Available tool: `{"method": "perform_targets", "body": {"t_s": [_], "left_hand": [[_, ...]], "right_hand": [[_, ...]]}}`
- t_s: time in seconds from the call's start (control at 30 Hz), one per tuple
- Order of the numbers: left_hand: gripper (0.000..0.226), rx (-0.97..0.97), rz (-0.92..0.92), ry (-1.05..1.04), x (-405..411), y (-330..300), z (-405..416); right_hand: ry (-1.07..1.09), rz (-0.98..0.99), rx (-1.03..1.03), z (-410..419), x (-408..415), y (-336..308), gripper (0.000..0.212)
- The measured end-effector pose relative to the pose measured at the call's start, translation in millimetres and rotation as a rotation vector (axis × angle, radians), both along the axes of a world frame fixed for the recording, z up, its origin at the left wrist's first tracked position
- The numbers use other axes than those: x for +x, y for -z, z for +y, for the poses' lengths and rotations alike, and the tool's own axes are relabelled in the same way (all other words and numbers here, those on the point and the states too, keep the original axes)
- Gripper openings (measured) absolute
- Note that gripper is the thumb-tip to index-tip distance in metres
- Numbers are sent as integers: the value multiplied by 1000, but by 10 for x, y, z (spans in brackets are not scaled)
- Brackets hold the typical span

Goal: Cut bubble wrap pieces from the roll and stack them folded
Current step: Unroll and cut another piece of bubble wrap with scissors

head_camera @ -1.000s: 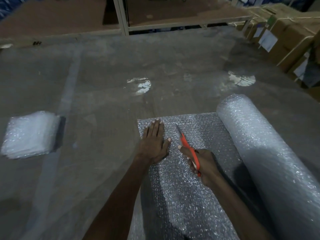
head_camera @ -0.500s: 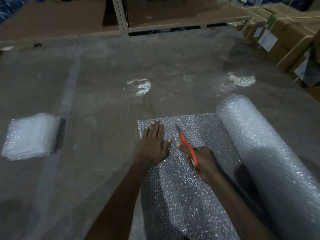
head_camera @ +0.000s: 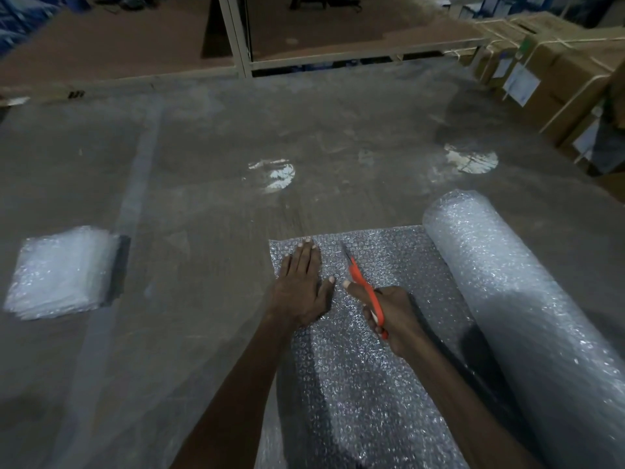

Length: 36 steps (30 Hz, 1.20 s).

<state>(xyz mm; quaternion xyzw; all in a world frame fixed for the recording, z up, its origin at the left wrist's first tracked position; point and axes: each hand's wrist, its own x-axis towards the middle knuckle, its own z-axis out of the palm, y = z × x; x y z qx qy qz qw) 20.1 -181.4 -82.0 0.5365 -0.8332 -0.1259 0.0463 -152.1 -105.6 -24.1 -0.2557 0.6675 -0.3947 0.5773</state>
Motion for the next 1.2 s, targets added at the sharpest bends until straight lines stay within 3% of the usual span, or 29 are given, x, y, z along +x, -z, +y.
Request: {"method": "perform_targets", "body": {"t_s": [0.33,0.6,0.77,1.03,1.2], "left_hand": [[76,-11,-4,11,15,7,2],[81,-18,-10,5,0,22,-8],[82,-19,-5,3,10,17,-4],[77,-9,-13,-10,-1,17,-11],[75,-6,-12,-6,-4,12,-4]], "right_hand": [[17,28,-13,-40,25,-10,46],[20,-22,-28,-101,28,21,37],[33,-19,-17,-119,23,27,49],[5,20,-29,-152,32,-69,34],[12,4,-32,-141,27,-50,43]]}}
